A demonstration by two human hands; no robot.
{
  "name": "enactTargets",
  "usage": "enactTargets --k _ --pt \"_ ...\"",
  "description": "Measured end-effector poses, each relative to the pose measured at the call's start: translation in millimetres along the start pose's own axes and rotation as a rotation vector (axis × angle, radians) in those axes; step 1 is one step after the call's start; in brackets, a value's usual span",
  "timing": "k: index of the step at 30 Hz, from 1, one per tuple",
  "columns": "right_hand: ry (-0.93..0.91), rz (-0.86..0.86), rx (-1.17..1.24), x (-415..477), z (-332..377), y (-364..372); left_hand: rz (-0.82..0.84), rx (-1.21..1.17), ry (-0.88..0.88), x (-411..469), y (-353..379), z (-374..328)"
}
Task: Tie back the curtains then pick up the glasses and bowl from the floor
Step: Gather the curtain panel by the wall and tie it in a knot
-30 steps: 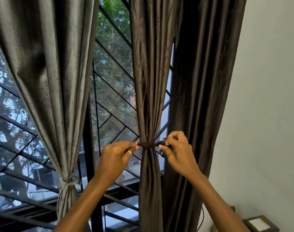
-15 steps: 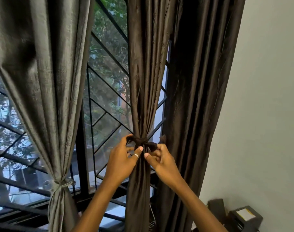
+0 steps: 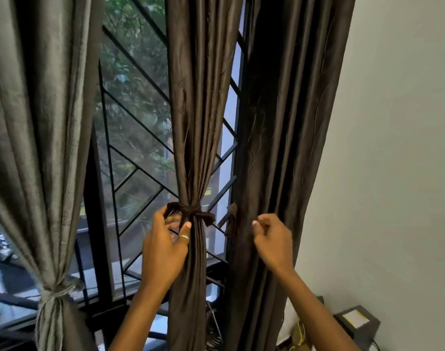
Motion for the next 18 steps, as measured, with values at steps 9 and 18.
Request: enactTargets --k 9,18 --pt "-0.109 0.037 -0.122 66.7 -41.0 8.1 -0.255 0.457 -0.017 -13.0 50.1 -27.4" --pt "-0.499 0.102 -0.050 36.6 -33.2 30.9 -0.102 0.424 0.077 -33.9 109.5 -34.7"
Point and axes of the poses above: each hand's wrist, its own x-axis towards the middle knuckle, its own y-axis out of the palm, z = x × y, the point moved 2 cm from there along x, towards the middle knuckle, and after that the axes turned 7 degrees about y, right-handed, at the moved point
